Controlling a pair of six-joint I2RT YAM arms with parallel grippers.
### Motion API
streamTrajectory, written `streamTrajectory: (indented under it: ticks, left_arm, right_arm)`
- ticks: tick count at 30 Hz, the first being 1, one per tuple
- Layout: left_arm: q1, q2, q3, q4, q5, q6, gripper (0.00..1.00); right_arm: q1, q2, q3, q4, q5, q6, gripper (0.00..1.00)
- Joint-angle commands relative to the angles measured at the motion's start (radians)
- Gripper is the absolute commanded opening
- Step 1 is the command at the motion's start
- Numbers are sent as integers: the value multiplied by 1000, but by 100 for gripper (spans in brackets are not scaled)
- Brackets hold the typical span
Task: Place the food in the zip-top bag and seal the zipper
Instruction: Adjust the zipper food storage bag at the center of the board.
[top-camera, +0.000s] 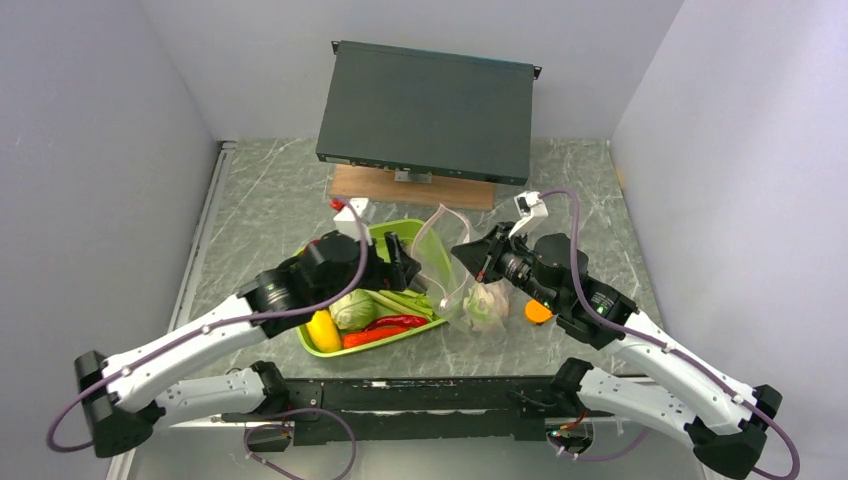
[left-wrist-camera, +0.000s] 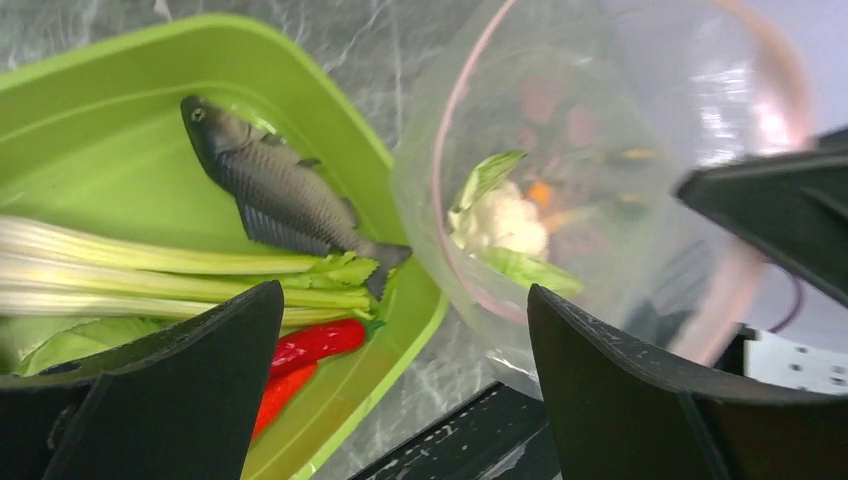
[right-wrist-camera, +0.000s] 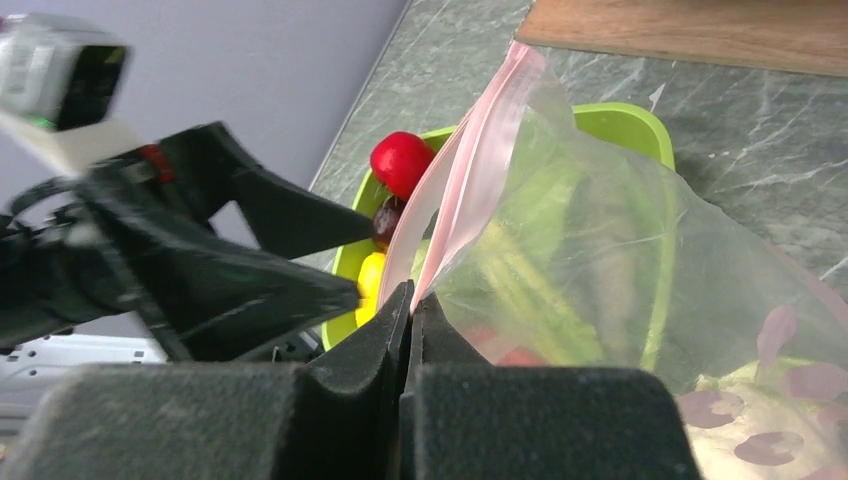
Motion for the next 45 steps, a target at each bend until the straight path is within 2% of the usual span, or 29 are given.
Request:
streamTrajectory:
  ticks: [1,3,5,8,11,18,20,24,27,29,31,33,35,38,41,42,45]
  left_arm:
    - [35,108,58,40,76,-16,94]
    - [61,130,32,130,156,-23,91]
    - [97,154,27,167,222,-27,74]
    - [150,159,19,200,280,-33,59]
    - [199,147,17,245,395,-43,43]
    - [205,162,85,290,580,-25,26]
    - [204,161,103,253,566,-12,32]
    - [204,101,48,202,487,-11,66]
    - [205,71,13,201,458,-30,85]
    - [204,104,16,237,469,-48,93]
    - [206,176,62,255,500,-48,94]
    - [206,253,143,223,514,-33,89]
    - [204,300,173,208,495,-26,79]
    - [202,307,116,315,524,-40,57]
    - [200,311,77,381,569,-69,29]
    - [194,310,72,411,592,-78,23]
    - [183,333,91,481,658,-103,21]
  right_arm:
    - [-1,-6,10,16,-22,-44,0]
    - [0,-10,10,0,-10,-50,0]
    - [-1,-16,12,-17,12,-63,0]
    - [-1,-28,24,-50,50,-87,0]
    - [-2,-43,31,-71,87,-111,0]
    - [-1,3,112,-141,212,-211,0]
    - [-2,20,147,-162,250,-245,0]
    - [-1,24,187,-160,279,-306,0]
    - [-1,36,221,-173,246,-328,0]
    - [0,45,226,-177,196,-312,0]
    - [-1,52,214,-170,117,-298,0]
    - [-1,51,200,-162,59,-294,0]
    - [-1,53,190,-167,35,-306,0]
    - [-2,65,187,-184,50,-338,0]
    - [-1,74,200,-212,91,-365,0]
    - [0,77,211,-228,120,-377,0]
    - [-1,109,283,-333,238,-464,0]
